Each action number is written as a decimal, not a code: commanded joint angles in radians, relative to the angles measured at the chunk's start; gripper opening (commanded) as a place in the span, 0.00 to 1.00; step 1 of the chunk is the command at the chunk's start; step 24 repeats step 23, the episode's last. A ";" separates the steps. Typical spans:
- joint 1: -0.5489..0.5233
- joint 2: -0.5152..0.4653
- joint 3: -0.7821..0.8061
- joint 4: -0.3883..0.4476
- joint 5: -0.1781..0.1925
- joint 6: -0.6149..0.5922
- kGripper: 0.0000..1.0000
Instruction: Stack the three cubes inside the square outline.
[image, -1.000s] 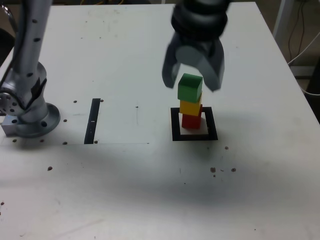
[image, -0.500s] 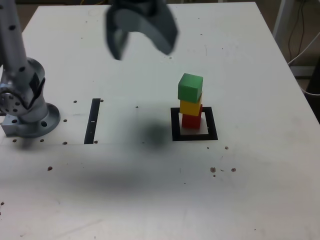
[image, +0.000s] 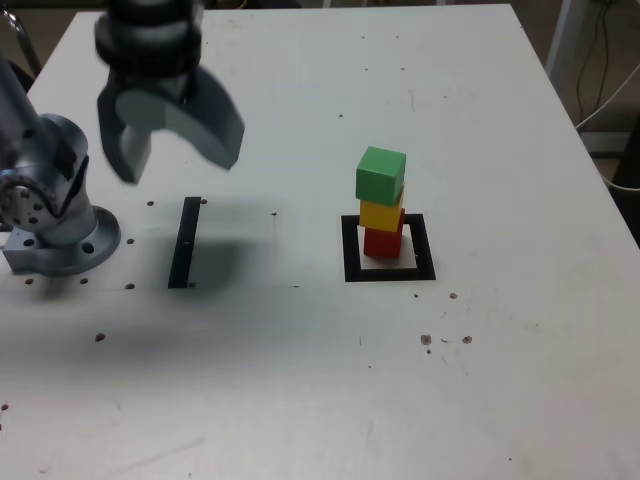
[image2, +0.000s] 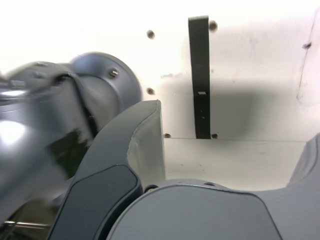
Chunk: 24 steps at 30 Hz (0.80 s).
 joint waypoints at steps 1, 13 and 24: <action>-0.001 -0.020 0.102 -0.069 -0.006 -0.008 1.00; -0.032 0.030 0.201 -0.236 0.040 -0.007 1.00; -0.038 0.032 0.198 -0.203 0.064 -0.004 1.00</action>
